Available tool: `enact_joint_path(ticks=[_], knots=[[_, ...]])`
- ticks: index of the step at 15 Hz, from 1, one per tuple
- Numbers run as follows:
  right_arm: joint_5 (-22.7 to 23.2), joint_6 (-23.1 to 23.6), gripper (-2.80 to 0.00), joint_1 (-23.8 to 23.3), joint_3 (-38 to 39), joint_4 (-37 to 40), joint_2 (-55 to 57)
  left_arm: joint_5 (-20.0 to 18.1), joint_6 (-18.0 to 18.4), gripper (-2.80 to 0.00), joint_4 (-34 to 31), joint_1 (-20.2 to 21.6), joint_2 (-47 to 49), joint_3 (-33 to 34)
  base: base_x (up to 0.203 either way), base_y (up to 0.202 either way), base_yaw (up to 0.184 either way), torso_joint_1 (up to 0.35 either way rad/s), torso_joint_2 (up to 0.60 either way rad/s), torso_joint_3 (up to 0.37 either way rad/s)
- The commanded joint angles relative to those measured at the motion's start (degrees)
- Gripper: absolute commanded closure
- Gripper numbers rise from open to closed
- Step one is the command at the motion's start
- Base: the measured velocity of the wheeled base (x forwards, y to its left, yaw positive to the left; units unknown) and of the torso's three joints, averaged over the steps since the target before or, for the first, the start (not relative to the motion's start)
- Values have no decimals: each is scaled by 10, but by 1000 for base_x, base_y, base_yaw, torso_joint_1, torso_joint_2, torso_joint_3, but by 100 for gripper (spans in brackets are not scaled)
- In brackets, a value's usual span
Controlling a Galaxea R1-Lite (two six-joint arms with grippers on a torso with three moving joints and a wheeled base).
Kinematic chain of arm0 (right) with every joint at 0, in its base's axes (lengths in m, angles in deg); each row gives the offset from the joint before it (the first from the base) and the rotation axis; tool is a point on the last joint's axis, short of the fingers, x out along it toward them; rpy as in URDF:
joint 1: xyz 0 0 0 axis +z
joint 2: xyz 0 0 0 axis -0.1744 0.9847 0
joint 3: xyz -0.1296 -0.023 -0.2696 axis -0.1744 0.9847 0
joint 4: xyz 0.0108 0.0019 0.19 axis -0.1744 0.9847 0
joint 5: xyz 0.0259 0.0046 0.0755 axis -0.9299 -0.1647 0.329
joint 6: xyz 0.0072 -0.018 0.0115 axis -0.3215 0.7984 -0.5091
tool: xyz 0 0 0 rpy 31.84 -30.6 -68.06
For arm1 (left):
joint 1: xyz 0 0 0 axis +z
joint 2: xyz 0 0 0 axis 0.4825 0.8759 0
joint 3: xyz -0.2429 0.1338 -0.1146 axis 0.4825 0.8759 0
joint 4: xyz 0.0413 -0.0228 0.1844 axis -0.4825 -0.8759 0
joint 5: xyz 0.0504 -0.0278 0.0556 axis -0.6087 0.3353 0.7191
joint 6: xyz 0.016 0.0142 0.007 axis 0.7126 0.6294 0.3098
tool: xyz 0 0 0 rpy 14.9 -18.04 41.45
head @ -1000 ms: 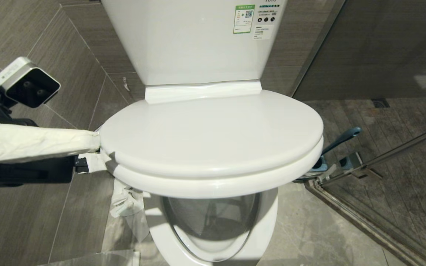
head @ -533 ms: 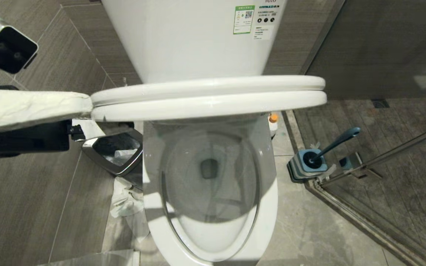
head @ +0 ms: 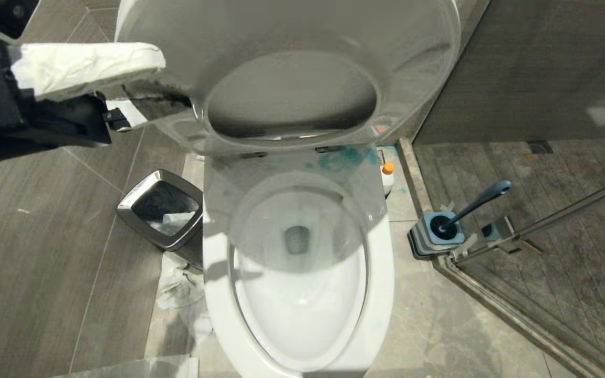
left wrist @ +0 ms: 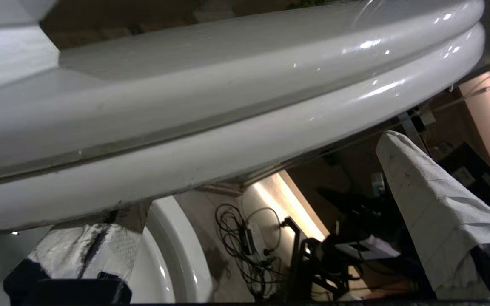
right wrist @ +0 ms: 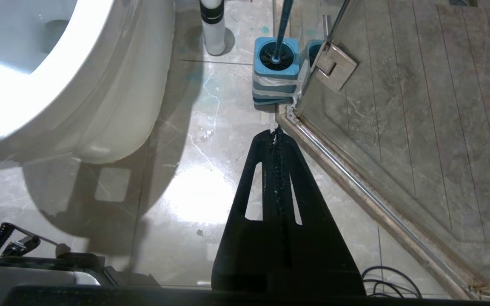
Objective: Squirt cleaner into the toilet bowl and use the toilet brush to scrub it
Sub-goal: Use the left hand to lift the toilet lid slightly
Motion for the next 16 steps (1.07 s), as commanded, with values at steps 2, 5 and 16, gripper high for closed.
enact_joint_path(ticks=[2,5,16], knots=[[0,0,0,0,0,0,0,29,-2,-280,22,0,60,-64,0,0,0,0,0,0],[0,0,0,0,0,0,0,76,-1,-280,54,0,112,-133,0,0,0,0,0,0],[0,0,0,0,0,0,0,237,3,-280,146,1,245,-262,0,0,0,0,0,0]])
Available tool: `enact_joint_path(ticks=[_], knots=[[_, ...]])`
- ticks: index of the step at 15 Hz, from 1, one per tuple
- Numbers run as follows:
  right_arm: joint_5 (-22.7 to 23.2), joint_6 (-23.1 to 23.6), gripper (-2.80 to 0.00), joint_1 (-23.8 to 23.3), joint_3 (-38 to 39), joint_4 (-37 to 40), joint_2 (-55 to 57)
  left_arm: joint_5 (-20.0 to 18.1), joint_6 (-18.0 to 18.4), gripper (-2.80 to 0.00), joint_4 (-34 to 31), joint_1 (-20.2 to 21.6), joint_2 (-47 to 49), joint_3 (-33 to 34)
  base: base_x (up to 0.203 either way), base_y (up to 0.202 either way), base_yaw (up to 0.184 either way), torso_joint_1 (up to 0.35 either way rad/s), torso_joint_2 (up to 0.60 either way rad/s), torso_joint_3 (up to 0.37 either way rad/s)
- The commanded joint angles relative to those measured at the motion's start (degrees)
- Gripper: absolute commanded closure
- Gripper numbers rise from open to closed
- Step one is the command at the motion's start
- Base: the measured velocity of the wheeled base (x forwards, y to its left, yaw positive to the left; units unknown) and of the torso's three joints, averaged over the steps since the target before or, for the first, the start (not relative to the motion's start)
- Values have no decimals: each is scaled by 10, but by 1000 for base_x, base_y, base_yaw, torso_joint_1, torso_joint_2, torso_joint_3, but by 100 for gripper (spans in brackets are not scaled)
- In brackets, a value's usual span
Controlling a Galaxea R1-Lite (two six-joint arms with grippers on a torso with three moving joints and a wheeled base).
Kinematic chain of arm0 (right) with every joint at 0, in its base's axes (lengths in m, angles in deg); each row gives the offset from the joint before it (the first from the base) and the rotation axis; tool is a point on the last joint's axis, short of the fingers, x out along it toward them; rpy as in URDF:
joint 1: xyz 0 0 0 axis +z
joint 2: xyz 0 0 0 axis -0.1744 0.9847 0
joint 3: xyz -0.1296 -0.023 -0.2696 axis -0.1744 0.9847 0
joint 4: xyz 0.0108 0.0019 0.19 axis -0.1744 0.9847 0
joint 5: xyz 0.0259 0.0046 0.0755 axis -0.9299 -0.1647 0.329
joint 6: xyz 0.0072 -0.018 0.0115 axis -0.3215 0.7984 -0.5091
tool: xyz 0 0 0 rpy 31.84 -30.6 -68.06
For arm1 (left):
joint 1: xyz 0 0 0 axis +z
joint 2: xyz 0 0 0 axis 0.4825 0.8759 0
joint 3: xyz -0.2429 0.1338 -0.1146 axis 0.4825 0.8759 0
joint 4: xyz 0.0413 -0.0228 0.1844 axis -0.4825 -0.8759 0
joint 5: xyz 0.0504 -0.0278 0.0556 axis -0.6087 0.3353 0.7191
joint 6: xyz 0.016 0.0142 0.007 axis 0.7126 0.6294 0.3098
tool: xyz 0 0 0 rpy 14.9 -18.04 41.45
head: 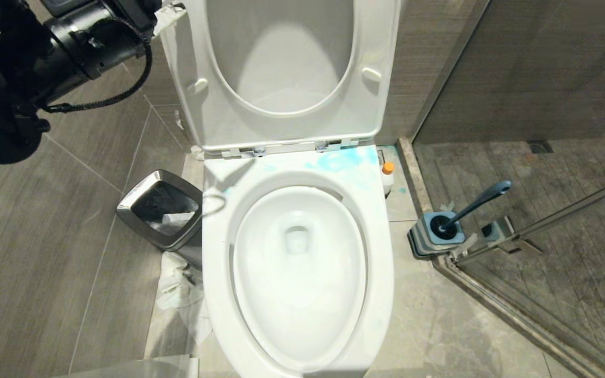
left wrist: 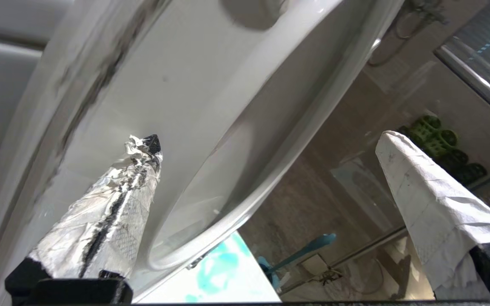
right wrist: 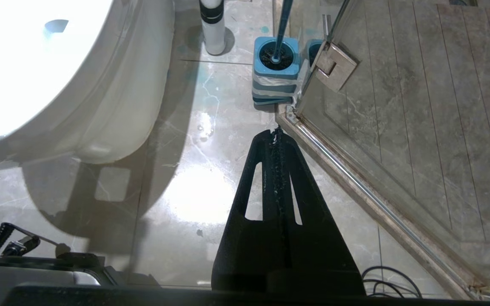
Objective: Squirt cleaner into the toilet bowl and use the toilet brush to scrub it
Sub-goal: Use the left hand to lift the toilet lid slightly
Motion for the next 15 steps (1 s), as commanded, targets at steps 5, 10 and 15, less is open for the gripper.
enact_joint_path(ticks=[5,10,15], knots=[[0,0,0,1,0,0,0,24,-2,-280,17,-1,23,0,0,0,0,0,0,0],[0,0,0,0,0,0,0,34,-92,-280,-41,3,-35,2,0,0,0,0,0,0],[0,0,0,0,0,0,0,28,-254,-280,-363,33,-143,-15,0,0,0,0,0,0]])
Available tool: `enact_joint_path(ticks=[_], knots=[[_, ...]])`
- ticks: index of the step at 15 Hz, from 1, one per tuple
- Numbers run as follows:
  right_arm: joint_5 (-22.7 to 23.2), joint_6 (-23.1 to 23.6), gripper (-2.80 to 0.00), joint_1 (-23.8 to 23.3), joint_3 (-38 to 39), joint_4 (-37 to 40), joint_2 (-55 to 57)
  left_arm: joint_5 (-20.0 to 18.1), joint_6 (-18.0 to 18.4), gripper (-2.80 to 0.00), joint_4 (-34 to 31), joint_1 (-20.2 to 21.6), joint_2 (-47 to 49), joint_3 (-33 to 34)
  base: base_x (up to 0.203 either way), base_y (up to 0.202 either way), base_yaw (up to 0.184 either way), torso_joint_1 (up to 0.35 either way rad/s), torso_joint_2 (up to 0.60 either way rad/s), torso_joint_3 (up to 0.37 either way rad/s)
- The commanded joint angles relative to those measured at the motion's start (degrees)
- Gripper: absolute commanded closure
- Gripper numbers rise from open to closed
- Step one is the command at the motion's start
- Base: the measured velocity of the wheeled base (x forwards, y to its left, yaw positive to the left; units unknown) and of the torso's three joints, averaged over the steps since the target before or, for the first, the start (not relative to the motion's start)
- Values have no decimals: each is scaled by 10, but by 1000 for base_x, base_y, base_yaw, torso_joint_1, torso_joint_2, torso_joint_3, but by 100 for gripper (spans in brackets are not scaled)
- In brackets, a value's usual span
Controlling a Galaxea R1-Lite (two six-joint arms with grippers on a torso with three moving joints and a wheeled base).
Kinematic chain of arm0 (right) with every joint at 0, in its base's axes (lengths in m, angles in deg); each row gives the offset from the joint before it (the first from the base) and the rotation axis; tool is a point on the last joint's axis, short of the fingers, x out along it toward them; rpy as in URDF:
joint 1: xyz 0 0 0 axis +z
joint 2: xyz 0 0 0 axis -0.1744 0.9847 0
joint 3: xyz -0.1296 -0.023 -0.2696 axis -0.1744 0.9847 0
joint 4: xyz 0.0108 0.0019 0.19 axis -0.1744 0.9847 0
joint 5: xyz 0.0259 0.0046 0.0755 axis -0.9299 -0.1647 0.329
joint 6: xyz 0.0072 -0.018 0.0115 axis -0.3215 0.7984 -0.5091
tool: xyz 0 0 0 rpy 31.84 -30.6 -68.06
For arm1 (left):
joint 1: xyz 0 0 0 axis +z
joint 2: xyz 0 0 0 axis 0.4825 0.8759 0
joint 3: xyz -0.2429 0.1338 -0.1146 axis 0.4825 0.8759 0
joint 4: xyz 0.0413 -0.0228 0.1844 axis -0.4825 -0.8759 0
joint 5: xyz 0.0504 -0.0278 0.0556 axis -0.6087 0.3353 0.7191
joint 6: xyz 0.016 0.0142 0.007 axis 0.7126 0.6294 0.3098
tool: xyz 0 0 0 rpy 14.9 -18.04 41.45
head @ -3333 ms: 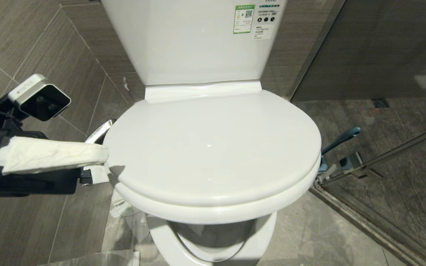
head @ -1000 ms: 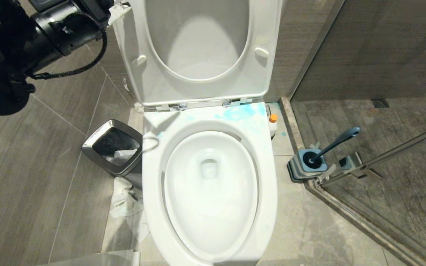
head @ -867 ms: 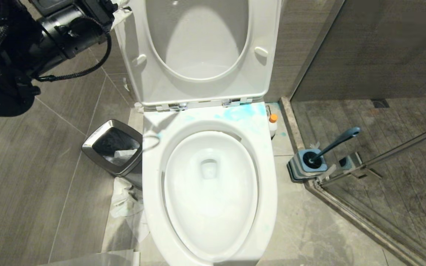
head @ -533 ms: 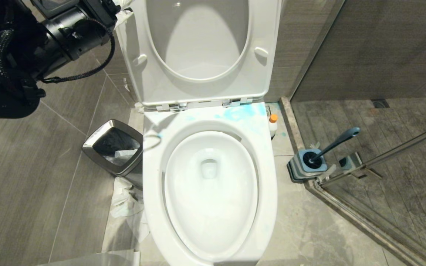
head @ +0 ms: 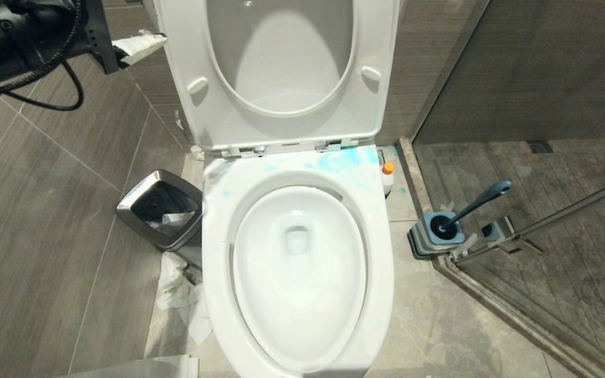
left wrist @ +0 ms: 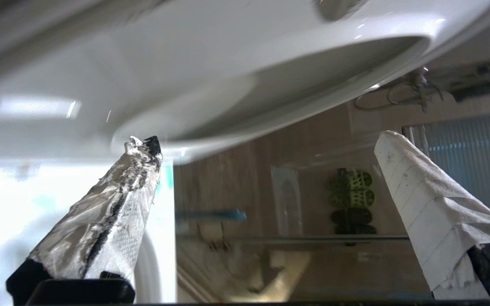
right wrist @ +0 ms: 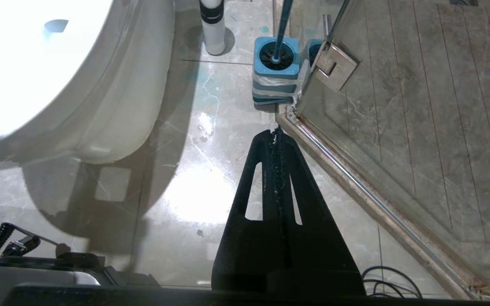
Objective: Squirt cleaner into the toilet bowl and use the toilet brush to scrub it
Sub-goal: Use the left hand to lift the toilet lid slightly, then pour in the cleaning agent
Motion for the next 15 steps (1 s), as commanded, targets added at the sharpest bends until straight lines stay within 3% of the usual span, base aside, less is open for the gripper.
enact_joint_path(ticks=[1,2,3,6,7,9,12,13,15], knots=[[0,0,0,0,0,0,0,-2,-13,-280,-190,15,-68,-8,0,0,0,0,0,0],[0,0,0,0,0,0,0,0,24,-280,-248,25,-86,-8,0,0,0,0,0,0],[0,0,0,0,0,0,0,4,96,-280,-281,31,-99,-7,0,0,0,0,0,0],[0,0,0,0,1,0,0,39,372,-280,-342,53,-147,1,0,0,0,0,0,0],[0,0,0,0,0,0,0,51,437,-280,-349,59,-172,3,0,0,0,0,0,0],[0,0,0,0,0,0,0,75,501,-280,-353,66,-219,14,0,0,0,0,0,0],[0,0,0,0,0,0,0,105,524,-280,-352,91,-281,37,0,0,0,0,0,0],[0,0,0,0,0,0,0,108,525,0,-352,103,-296,44,0,0,0,0,0,0],[0,0,0,0,0,0,0,103,526,0,-352,114,-320,46,0,0,0,0,0,0]])
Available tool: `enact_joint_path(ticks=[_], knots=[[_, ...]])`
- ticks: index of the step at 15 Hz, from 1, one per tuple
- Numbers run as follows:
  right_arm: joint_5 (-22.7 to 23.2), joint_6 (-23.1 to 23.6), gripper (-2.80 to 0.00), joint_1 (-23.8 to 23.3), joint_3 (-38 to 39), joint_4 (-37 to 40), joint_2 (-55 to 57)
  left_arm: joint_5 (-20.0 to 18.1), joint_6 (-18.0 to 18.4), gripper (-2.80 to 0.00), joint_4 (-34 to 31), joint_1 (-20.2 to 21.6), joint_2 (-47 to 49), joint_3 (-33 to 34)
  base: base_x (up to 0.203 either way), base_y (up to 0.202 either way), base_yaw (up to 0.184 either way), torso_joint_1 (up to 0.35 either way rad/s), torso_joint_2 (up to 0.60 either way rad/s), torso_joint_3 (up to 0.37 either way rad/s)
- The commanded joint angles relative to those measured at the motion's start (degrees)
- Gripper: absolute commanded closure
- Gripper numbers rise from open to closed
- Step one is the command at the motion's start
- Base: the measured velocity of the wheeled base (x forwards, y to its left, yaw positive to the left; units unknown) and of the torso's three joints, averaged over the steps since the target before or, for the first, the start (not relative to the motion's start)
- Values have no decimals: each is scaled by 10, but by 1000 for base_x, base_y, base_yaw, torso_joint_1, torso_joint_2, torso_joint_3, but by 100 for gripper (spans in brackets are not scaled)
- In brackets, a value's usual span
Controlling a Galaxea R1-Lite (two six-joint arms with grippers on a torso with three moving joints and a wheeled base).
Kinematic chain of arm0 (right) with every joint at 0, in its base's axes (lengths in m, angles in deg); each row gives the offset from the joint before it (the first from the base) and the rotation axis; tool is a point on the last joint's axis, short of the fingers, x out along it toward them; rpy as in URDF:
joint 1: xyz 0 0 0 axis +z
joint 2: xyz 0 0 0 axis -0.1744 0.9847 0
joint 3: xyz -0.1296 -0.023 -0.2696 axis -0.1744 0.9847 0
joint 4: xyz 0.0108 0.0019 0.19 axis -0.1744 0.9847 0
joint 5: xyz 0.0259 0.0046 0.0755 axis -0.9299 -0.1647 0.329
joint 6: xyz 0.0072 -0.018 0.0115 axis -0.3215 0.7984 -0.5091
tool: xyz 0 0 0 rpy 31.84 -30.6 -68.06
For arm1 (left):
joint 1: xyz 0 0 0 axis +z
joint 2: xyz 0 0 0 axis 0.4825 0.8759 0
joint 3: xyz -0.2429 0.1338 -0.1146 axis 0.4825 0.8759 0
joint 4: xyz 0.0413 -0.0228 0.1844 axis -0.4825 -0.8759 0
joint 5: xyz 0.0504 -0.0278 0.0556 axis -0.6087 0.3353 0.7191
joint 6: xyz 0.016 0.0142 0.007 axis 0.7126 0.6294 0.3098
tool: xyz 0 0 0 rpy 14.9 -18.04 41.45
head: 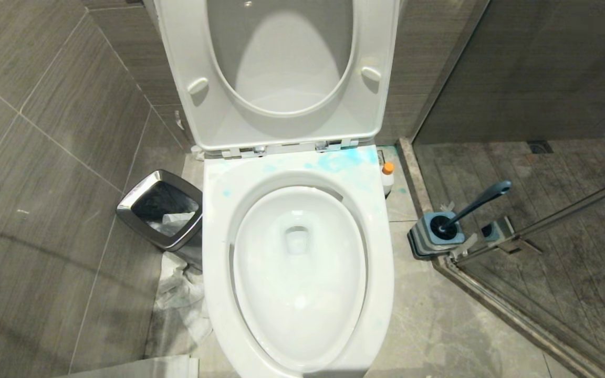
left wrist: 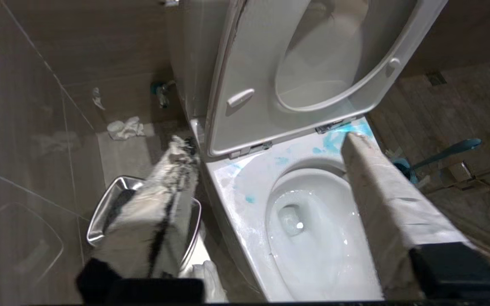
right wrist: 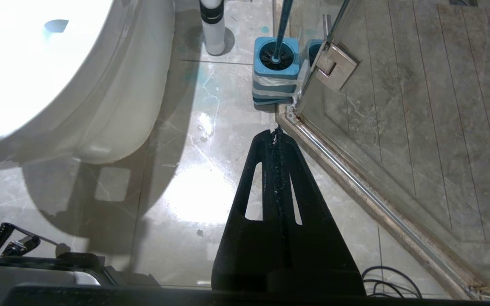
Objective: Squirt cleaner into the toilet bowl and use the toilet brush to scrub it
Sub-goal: Pour in the cleaning agent
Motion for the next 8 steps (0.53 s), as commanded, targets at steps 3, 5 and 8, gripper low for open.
enact_joint_path(ticks=[3,5,8], knots=[[0,0,0,1,0,0,0,-3,4,0,26,10,-52,0,0,0,0,0,0,0],[0,0,0,0,0,0,0,-3,5,0,31,10,-73,2,0,0,0,0,0,0],[0,0,0,1,1,0,0,-1,5,0,26,9,-130,18,0,0,0,0,0,0]])
